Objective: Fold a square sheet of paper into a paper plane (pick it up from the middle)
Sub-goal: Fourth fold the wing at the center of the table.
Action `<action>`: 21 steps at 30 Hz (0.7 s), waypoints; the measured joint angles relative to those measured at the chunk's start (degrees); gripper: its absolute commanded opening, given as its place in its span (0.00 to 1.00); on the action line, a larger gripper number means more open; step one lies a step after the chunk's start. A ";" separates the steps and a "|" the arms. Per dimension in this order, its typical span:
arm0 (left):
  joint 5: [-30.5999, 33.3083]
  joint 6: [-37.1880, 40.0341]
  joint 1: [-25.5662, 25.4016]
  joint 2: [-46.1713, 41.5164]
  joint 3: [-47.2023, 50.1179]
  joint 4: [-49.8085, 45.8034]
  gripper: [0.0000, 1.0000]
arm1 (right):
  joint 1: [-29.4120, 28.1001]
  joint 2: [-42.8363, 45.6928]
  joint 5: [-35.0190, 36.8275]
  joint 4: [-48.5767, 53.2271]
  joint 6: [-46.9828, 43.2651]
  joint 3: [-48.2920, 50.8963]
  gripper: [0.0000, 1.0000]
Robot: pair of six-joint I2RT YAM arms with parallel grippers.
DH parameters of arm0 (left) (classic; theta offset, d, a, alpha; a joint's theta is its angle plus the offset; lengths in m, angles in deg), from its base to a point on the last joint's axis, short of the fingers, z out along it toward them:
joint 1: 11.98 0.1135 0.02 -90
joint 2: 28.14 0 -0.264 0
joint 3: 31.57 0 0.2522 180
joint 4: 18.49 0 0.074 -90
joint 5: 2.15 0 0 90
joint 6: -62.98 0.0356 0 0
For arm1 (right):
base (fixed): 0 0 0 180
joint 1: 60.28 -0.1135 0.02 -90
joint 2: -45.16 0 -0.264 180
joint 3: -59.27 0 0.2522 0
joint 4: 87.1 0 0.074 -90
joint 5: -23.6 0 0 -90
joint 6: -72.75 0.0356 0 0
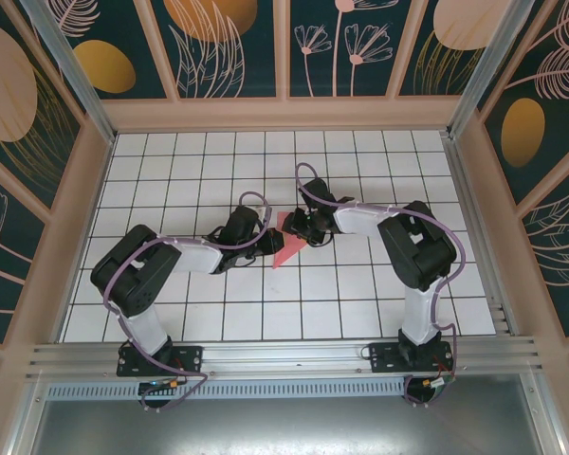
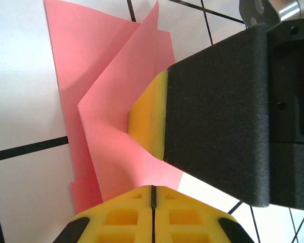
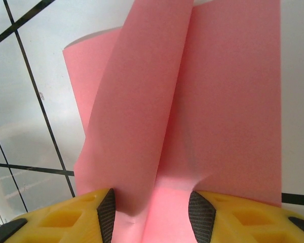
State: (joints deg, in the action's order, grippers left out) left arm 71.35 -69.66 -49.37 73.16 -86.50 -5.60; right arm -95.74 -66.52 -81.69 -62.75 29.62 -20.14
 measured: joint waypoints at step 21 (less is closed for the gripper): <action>0.24 0.00 0.00 2.12 -0.83 -0.90 0.07 | -1.14 -1.95 2.62 4.24 -0.07 -3.56 0.51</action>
State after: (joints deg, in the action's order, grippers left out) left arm 71.59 -69.66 -49.37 75.28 -87.33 -6.49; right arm -96.88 -68.46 -79.07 -58.51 29.55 -23.70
